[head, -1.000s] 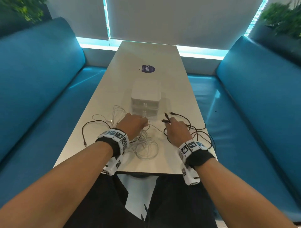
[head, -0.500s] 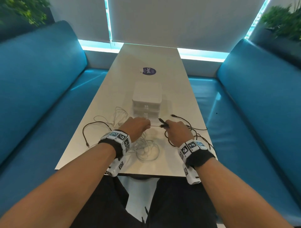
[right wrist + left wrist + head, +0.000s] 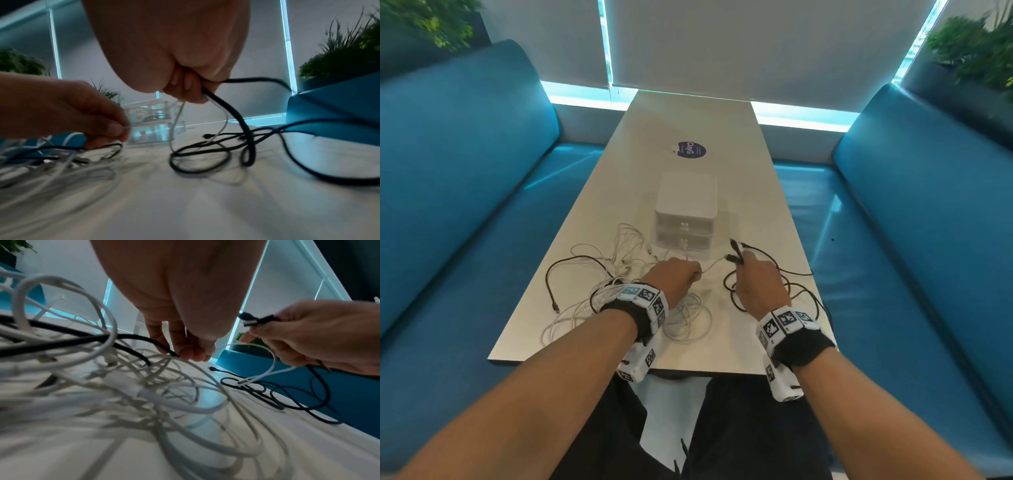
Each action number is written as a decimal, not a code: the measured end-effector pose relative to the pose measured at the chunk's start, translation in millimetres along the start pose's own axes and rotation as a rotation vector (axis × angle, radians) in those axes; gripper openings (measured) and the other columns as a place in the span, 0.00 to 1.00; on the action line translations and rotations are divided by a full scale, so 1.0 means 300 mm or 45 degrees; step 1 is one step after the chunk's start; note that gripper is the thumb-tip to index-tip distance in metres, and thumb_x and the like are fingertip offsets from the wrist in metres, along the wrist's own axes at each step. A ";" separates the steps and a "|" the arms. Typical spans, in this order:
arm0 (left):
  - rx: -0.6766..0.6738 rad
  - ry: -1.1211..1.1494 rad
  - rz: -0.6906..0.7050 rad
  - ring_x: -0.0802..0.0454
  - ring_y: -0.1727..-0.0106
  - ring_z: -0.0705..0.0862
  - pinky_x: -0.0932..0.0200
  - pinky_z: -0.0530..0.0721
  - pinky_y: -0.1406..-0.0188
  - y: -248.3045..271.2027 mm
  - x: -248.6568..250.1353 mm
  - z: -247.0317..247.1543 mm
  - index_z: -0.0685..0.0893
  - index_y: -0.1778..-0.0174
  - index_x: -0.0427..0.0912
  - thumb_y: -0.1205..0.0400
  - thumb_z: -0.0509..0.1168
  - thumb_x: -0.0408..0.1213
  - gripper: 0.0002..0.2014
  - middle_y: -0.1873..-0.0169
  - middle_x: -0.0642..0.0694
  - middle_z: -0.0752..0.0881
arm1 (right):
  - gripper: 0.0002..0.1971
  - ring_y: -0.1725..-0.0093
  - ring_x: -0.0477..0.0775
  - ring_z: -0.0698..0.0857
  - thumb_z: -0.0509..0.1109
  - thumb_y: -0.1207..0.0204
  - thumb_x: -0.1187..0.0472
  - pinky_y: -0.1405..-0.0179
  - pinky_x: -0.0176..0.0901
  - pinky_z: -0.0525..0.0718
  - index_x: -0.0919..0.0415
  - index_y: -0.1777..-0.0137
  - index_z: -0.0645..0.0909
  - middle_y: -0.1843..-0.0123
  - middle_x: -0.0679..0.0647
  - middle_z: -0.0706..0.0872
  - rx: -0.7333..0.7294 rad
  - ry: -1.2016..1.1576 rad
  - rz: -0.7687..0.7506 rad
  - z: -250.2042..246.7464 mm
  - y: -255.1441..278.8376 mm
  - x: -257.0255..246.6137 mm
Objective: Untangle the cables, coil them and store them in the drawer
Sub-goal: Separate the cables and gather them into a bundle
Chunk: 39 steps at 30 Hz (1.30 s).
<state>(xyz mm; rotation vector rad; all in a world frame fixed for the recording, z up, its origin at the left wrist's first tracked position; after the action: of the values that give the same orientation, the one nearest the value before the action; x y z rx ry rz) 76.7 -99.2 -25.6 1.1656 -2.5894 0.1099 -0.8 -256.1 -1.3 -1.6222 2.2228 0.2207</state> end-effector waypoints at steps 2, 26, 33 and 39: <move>0.008 -0.089 -0.009 0.40 0.51 0.85 0.53 0.79 0.56 -0.003 0.008 0.010 0.83 0.43 0.46 0.12 0.56 0.37 0.10 0.51 0.42 0.87 | 0.13 0.56 0.66 0.86 0.55 0.12 0.54 0.63 0.51 0.79 0.61 0.37 0.74 0.54 0.63 0.87 0.041 -0.083 -0.039 0.001 0.008 -0.040; -0.056 -0.164 0.031 0.42 0.49 0.85 0.54 0.75 0.54 0.018 0.034 0.031 0.83 0.42 0.46 0.12 0.55 0.36 0.11 0.49 0.45 0.89 | 0.11 0.53 0.62 0.86 0.55 0.14 0.60 0.57 0.52 0.85 0.57 0.39 0.77 0.50 0.59 0.84 -0.154 0.332 0.057 0.035 0.003 0.108; -0.018 -0.017 -0.033 0.40 0.50 0.86 0.47 0.83 0.50 0.009 0.048 0.019 0.85 0.43 0.46 0.12 0.57 0.40 0.11 0.50 0.42 0.89 | 0.12 0.59 0.61 0.85 0.56 0.13 0.54 0.59 0.55 0.86 0.53 0.37 0.77 0.55 0.59 0.87 -0.233 -0.036 -0.219 0.110 0.035 -0.063; -0.019 -0.051 -0.023 0.41 0.49 0.85 0.53 0.74 0.56 0.022 0.031 0.014 0.84 0.44 0.43 0.10 0.56 0.44 0.12 0.50 0.42 0.88 | 0.11 0.55 0.61 0.85 0.59 0.13 0.51 0.55 0.56 0.86 0.54 0.40 0.79 0.53 0.59 0.87 -0.256 -0.016 -0.202 0.118 0.019 -0.050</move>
<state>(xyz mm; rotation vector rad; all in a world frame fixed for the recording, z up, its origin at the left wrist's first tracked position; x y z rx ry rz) 64.9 -102.4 -26.6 1.1979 -2.6094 0.0641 5.2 -229.0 -28.4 -1.8859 2.1063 0.4211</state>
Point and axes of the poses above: each hand's wrist, its own y-axis away from the middle knuckle, its own z-axis out of the palm, x = y × z, the point moved 5 cm from there along -y, towards the middle knuckle
